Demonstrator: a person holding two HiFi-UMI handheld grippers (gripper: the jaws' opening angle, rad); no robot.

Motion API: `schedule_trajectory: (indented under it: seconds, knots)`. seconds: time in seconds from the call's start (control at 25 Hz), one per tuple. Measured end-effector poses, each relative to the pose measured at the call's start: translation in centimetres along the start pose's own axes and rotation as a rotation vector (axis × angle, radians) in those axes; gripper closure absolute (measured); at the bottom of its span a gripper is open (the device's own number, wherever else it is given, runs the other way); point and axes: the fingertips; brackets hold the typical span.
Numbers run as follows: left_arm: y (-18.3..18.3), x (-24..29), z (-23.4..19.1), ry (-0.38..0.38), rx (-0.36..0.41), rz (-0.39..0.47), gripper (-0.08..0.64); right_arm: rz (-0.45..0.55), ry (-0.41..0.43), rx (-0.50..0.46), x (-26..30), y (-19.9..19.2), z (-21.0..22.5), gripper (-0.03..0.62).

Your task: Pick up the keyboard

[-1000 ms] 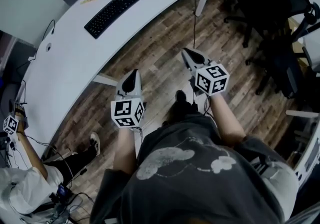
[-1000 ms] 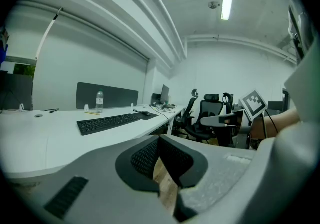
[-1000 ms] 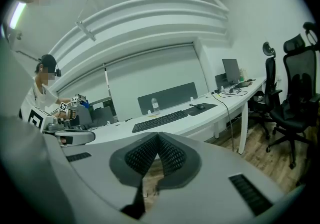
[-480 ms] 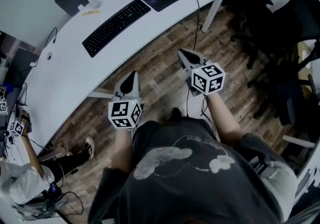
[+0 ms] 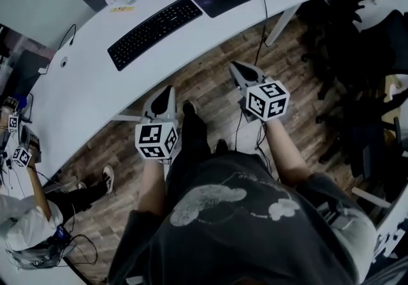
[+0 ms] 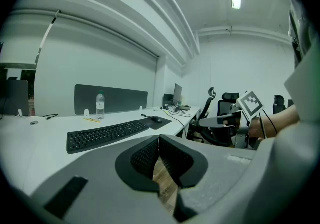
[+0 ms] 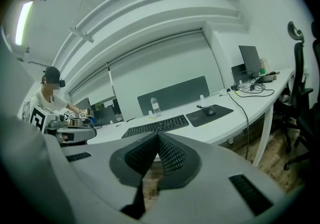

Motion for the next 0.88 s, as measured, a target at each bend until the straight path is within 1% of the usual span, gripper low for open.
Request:
schedule_trajectory:
  seconds: [0.28, 0.44, 0.52, 0.64, 0.8, 0.88]
  knots:
    - [0.4, 5.0, -3.7, -0.002, 0.014, -0.031, 0.557, -0.035, 0.004, -0.005, 5.1, 0.8, 2.3, 0.6]
    - [1.3, 9.2, -6.8, 0.008, 0.024, -0.046, 0.555, -0.055, 0.006, -0.02, 9.4, 2.3, 4.6, 0.6]
    - [1.7, 11.4, -8.4, 0.006, 0.016, -0.055, 0.549, -0.062, 0.007, -0.023, 11.9, 3.1, 5.7, 0.6]
    - [2.2, 14.2, -10.3, -0.012, 0.012, -0.079, 0.497, -0.075, 0.014, -0.029, 15.5, 4.2, 6.9, 0.6]
    - [2.4, 16.9, -12.5, -0.029, 0.034, -0.101, 0.465, -0.091, 0.029, -0.032, 19.4, 5.0, 7.8, 0.6]
    - [2.0, 18.2, -13.6, -0.044, 0.064, -0.124, 0.413, -0.1, 0.031, -0.034, 21.1, 5.2, 8.5, 0.6]
Point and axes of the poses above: the fingertips, and each gripper's own axes: x forward along the fingers, z to its right, y out of its top, and after that the axes turned 14 degrees about y, right-handed
